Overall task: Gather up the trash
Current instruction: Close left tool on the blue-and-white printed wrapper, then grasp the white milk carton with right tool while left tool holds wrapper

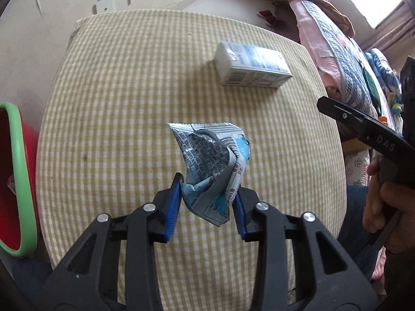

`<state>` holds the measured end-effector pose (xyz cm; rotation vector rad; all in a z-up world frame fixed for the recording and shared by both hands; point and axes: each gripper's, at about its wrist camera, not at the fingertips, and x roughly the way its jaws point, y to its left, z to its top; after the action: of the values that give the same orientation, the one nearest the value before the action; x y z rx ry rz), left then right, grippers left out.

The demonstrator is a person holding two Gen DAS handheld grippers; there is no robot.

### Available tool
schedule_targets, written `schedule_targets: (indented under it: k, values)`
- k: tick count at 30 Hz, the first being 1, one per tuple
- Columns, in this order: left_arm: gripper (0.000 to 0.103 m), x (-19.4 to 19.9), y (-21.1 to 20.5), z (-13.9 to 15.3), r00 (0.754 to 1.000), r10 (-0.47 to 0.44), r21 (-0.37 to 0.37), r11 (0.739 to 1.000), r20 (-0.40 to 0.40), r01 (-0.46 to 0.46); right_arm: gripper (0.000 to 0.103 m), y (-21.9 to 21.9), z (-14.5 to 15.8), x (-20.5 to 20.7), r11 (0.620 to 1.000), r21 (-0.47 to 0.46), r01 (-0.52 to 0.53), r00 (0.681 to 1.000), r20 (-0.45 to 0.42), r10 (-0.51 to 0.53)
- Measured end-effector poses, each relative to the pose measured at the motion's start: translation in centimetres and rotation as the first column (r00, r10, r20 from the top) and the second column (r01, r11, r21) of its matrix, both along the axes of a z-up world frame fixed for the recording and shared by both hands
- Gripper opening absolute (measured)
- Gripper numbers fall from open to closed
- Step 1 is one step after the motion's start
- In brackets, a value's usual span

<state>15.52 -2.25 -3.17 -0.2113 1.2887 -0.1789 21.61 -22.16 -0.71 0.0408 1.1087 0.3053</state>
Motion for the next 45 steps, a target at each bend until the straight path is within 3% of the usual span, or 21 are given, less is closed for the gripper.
schedule_targets:
  k: [12,24,27,31,35,39,45]
  values:
    - [0.035,-0.1,4.7,-0.1,0.997,0.082,-0.018,0.996,-0.008,-0.082,0.076,3.7,-4.0,7.0,0.985,0.001,-0.171,0.981,-0.093,0.171]
    - [0.035,-0.2,6.7,1.1,0.991,0.127,-0.024,0.992,0.045,-0.126,0.077,10.7,-3.8,2.7,0.923,0.118,-0.367,0.921,-0.094,0.379]
    - [0.035,-0.8,8.1,1.1,0.986,0.158,-0.021,0.987,0.045,-0.157,0.076,12.8,-3.1,1.6,0.905,0.107,-0.412,0.905,-0.071,0.420]
    - [0.035,-1.2,9.7,1.0,0.979,0.199,-0.022,0.980,0.038,-0.198,0.076,13.7,-2.7,1.6,0.923,0.004,-0.386,0.921,-0.048,0.386]
    - [0.035,-1.1,10.5,0.7,0.976,0.214,-0.030,0.977,0.036,-0.213,0.076,12.3,-2.6,2.8,0.953,-0.037,-0.301,0.953,-0.044,0.300]
    - [0.035,-0.9,10.5,0.4,0.977,0.208,-0.039,0.978,0.036,-0.207,0.076,11.2,-3.0,4.2,0.961,-0.046,-0.272,0.961,-0.055,0.270]
    - [0.035,-0.4,10.7,0.0,0.977,0.209,-0.043,0.977,0.032,-0.207,0.076,12.8,-4.8,6.0,0.957,-0.032,-0.287,0.954,-0.095,0.283]
